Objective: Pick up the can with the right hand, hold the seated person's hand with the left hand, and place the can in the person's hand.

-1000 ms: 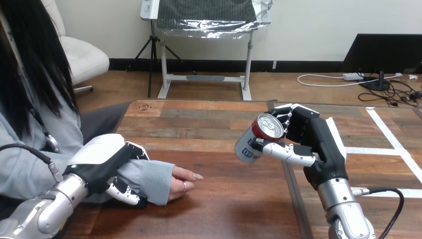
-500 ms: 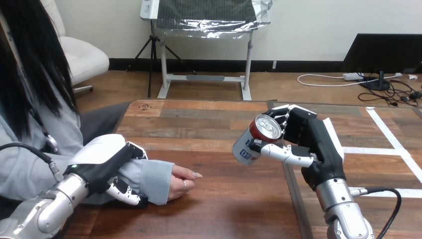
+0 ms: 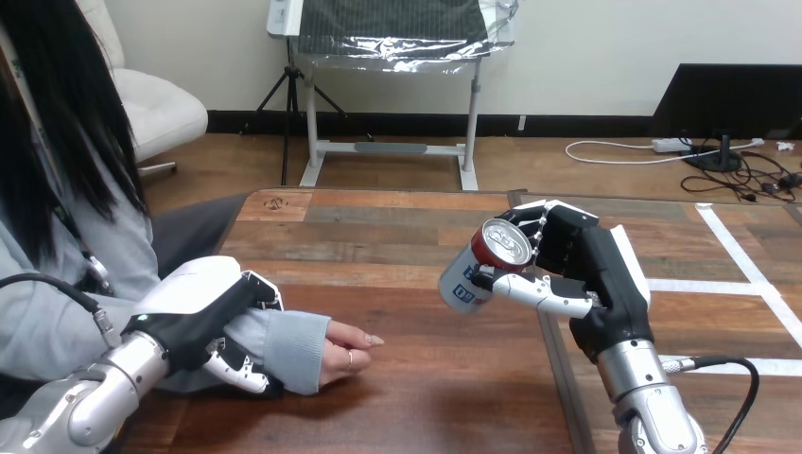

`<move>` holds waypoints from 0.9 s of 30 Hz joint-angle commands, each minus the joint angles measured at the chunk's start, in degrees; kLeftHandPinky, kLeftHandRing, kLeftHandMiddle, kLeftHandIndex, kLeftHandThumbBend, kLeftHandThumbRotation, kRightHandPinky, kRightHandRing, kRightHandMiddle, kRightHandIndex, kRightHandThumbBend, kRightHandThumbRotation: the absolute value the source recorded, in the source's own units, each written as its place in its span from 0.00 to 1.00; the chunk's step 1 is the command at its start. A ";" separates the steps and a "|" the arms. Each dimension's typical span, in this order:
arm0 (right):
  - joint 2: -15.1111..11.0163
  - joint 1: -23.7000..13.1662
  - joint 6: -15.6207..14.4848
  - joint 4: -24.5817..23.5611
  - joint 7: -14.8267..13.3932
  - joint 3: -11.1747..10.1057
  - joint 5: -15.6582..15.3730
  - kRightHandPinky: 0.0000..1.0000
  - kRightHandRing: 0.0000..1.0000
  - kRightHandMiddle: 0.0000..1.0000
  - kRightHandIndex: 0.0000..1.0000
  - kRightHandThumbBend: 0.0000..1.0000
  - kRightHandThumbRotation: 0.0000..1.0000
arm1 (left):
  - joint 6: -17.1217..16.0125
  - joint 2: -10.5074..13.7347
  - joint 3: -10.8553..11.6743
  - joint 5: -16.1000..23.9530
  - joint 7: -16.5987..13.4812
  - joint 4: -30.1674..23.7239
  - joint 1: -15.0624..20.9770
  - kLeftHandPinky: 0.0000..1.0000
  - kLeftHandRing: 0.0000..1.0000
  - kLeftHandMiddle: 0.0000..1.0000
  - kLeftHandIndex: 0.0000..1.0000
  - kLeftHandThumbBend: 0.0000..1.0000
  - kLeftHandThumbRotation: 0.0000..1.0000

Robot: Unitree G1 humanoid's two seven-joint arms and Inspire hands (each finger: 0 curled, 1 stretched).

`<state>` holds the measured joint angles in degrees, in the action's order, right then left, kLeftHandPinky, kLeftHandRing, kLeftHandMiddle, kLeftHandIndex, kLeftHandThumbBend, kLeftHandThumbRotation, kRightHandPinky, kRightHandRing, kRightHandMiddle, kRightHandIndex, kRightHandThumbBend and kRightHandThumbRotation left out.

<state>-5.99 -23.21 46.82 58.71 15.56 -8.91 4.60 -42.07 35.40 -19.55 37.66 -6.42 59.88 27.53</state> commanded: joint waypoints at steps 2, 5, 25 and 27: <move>1.25 -4.77 0.19 -2.32 -0.35 0.39 0.63 0.33 0.39 0.46 0.49 0.83 0.00 | -2.70 0.11 0.49 -1.85 -0.22 -4.03 0.49 0.27 0.31 0.37 0.39 0.95 0.00; 1.31 -4.84 0.30 -2.26 -0.72 0.66 0.09 0.33 0.39 0.46 0.49 0.83 0.00 | -3.20 0.24 0.67 -1.99 -0.60 -4.82 0.31 0.26 0.31 0.36 0.39 0.96 0.00; 3.20 -4.75 0.52 -2.63 -0.90 2.72 -0.77 0.33 0.39 0.45 0.49 0.82 0.00 | -5.32 1.14 2.59 -5.29 0.92 -11.39 -0.28 0.25 0.30 0.36 0.38 0.95 0.00; 3.27 -4.74 0.57 -2.64 -0.90 2.96 -0.95 0.33 0.39 0.45 0.49 0.82 0.00 | -5.32 1.25 2.78 -5.64 1.24 -12.20 -0.38 0.25 0.30 0.37 0.38 0.95 0.00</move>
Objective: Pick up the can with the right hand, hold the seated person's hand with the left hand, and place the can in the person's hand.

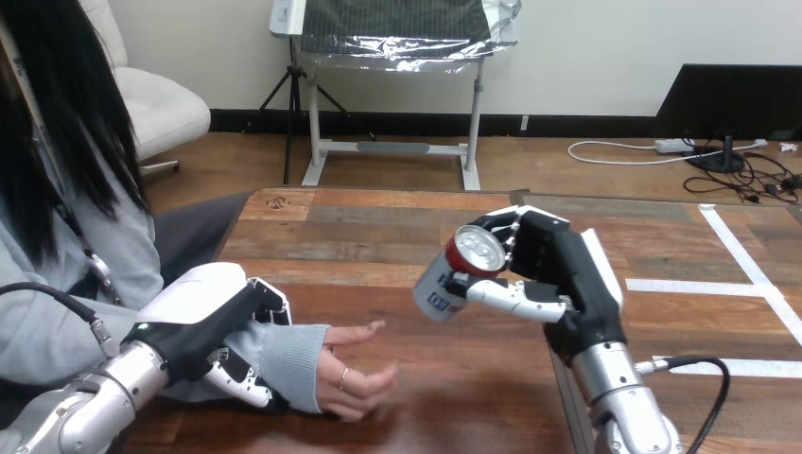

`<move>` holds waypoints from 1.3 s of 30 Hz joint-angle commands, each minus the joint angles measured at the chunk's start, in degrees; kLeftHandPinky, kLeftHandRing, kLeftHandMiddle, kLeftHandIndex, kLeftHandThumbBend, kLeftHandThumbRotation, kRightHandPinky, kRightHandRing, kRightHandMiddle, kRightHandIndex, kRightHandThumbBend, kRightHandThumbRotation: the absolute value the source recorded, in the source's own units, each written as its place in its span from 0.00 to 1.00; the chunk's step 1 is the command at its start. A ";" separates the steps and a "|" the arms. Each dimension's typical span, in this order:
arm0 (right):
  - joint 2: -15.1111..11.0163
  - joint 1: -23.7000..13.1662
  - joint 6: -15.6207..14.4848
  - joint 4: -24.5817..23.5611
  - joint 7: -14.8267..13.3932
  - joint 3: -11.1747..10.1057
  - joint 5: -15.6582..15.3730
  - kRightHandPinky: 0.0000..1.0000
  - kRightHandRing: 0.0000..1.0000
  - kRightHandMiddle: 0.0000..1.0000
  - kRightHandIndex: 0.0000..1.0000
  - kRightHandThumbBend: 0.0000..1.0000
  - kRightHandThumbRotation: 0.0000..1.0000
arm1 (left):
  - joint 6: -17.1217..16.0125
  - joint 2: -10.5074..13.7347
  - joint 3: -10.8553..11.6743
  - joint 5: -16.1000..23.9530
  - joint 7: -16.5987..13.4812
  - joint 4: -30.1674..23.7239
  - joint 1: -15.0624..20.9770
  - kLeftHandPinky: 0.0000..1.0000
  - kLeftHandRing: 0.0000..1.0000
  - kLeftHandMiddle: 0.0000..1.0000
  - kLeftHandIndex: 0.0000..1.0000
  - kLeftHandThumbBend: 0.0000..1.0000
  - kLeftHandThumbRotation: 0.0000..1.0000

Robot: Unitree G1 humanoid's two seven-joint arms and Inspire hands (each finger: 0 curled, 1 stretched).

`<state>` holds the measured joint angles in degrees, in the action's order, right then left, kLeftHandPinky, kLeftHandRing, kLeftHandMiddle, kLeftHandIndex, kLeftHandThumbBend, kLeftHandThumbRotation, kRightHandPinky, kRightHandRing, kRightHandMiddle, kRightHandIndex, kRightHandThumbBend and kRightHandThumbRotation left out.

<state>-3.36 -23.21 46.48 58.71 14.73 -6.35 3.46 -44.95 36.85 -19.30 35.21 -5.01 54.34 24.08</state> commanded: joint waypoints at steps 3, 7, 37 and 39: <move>0.58 -4.61 1.67 -2.61 -0.95 1.05 -1.11 0.33 0.39 0.45 0.48 0.82 0.00 | -2.16 0.07 2.88 -3.77 0.44 -8.60 2.72 0.26 0.31 0.37 0.38 0.95 0.00; 0.86 -4.47 1.60 -2.76 -2.63 1.86 -2.76 0.33 0.39 0.46 0.48 0.82 0.00 | -2.26 0.24 3.46 -5.20 1.31 -10.73 2.47 0.26 0.31 0.37 0.38 0.95 0.00; 3.41 -3.64 1.54 -1.86 -2.45 4.81 -4.15 0.33 0.38 0.45 0.48 0.81 0.00 | -0.44 -0.26 7.20 -9.12 5.85 -19.76 2.72 0.25 0.30 0.37 0.38 0.96 0.00; 3.52 -3.60 1.94 -1.62 -2.13 4.91 -4.06 0.33 0.38 0.46 0.49 0.81 0.00 | -0.30 -0.41 7.29 -9.12 6.01 -19.86 2.87 0.25 0.30 0.37 0.38 0.96 0.00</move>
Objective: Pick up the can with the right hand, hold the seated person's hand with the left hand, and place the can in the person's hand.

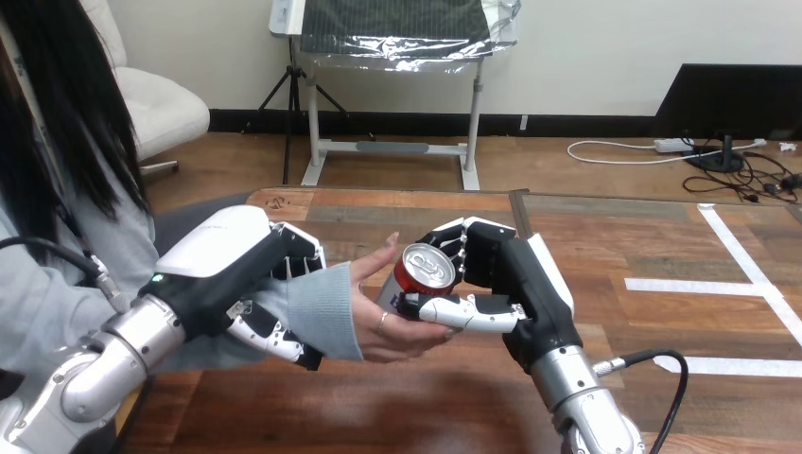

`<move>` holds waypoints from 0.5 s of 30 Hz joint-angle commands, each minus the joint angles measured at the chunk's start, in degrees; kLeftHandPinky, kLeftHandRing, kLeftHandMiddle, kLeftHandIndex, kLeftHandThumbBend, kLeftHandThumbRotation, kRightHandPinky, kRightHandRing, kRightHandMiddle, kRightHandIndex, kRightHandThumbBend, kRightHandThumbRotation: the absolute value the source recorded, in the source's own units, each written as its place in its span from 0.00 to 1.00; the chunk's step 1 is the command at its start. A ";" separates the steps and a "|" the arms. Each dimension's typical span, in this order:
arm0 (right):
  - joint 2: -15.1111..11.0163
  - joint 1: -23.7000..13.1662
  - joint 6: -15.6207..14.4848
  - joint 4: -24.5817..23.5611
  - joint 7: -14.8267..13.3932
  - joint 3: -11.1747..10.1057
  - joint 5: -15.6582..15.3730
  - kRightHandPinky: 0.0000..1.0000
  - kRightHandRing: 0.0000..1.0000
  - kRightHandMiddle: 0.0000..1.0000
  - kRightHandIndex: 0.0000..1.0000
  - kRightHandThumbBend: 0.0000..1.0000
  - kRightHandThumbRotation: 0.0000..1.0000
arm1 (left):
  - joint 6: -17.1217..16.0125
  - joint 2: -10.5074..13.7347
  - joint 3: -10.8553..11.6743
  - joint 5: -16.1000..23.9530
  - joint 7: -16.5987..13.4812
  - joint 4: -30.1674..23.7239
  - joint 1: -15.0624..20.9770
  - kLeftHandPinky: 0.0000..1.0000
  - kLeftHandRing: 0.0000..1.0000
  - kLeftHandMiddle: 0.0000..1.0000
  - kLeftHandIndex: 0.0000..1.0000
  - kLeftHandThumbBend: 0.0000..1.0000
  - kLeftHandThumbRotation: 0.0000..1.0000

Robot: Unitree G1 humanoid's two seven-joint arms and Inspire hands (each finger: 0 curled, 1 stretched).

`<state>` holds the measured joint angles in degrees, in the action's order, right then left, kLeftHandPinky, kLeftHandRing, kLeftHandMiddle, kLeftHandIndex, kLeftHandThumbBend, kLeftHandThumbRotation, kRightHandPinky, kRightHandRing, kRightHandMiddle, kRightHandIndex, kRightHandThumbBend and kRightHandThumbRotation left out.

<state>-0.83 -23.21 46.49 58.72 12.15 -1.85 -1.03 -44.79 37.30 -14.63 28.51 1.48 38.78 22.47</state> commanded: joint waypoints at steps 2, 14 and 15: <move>1.28 -3.40 1.65 -1.66 0.70 0.57 0.50 0.33 0.38 0.46 0.49 0.81 0.00 | 0.01 -1.02 2.72 -2.52 -0.15 -4.82 4.61 0.25 0.30 0.36 0.38 0.96 0.00; 2.33 -2.91 2.28 -0.89 -0.79 1.84 -1.36 0.33 0.37 0.45 0.49 0.83 0.00 | 1.75 -1.77 2.93 -2.49 0.77 -7.02 5.16 0.24 0.29 0.36 0.38 0.95 0.00; 2.40 -2.88 2.32 -0.85 -0.87 1.89 -1.43 0.32 0.37 0.45 0.49 0.83 0.00 | 1.79 -1.81 2.95 -2.46 0.76 -7.15 5.17 0.24 0.29 0.36 0.38 0.95 0.00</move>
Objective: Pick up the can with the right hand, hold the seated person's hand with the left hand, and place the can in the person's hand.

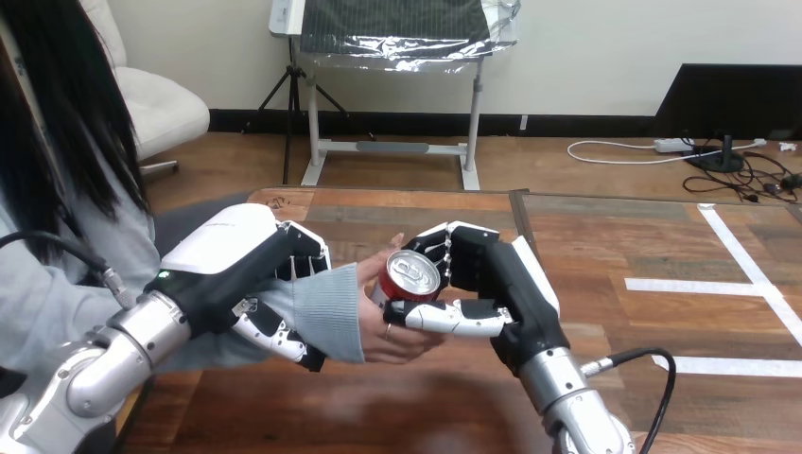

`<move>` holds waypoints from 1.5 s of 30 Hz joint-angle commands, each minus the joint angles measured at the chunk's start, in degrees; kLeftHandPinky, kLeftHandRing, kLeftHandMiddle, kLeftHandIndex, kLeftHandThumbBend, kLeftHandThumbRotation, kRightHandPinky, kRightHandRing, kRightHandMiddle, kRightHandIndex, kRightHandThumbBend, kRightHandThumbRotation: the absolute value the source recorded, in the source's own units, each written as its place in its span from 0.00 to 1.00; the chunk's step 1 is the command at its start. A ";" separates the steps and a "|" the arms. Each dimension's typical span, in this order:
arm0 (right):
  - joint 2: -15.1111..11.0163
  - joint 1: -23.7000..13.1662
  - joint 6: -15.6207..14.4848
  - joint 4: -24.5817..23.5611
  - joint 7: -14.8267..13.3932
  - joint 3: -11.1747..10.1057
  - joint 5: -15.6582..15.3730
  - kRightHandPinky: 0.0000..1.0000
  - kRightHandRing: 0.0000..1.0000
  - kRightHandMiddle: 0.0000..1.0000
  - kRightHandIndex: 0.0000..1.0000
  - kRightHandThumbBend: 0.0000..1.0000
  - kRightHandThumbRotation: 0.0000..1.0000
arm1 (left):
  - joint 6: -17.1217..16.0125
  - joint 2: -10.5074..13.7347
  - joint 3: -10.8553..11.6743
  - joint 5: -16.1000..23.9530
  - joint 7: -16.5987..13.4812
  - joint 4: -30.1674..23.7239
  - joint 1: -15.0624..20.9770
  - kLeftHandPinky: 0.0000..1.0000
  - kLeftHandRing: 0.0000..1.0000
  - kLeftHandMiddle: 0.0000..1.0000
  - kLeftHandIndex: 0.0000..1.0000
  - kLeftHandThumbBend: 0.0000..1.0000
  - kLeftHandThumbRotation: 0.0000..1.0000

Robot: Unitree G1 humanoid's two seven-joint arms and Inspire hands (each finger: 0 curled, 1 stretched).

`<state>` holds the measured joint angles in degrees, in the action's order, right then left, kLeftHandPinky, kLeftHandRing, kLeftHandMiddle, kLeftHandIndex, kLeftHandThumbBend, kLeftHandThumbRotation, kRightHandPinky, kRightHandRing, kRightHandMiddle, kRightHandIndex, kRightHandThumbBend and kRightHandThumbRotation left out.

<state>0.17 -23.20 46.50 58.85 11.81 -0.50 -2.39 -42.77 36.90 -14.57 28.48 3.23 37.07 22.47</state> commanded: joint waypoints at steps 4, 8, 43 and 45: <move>1.71 -2.60 2.22 -1.24 -1.62 1.07 -0.95 0.32 0.37 0.44 0.49 0.83 0.00 | -0.11 -1.79 2.77 -2.36 -1.09 -5.50 5.39 0.24 0.29 0.36 0.37 0.95 0.00; 1.99 -2.46 2.12 -1.40 -2.44 1.44 -1.46 0.32 0.37 0.44 0.49 0.84 0.00 | 0.38 -2.03 2.68 -2.50 -0.77 -5.83 5.46 0.24 0.29 0.36 0.37 0.95 0.00; 1.82 -2.67 2.30 -2.82 -5.38 1.69 -2.33 0.32 0.36 0.43 0.49 0.83 0.00 | -0.45 -3.24 2.17 -1.85 -1.40 -4.35 4.78 0.25 0.30 0.36 0.38 0.95 0.00; 1.78 -2.74 2.03 -2.77 -5.32 1.61 -2.21 0.32 0.36 0.43 0.49 0.83 0.00 | -0.43 -3.26 2.21 -1.86 -1.43 -4.44 4.67 0.25 0.30 0.37 0.38 0.95 0.00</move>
<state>0.94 -22.88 47.69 58.85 6.68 0.30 -4.41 -40.90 35.31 -14.52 28.39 4.01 35.91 22.47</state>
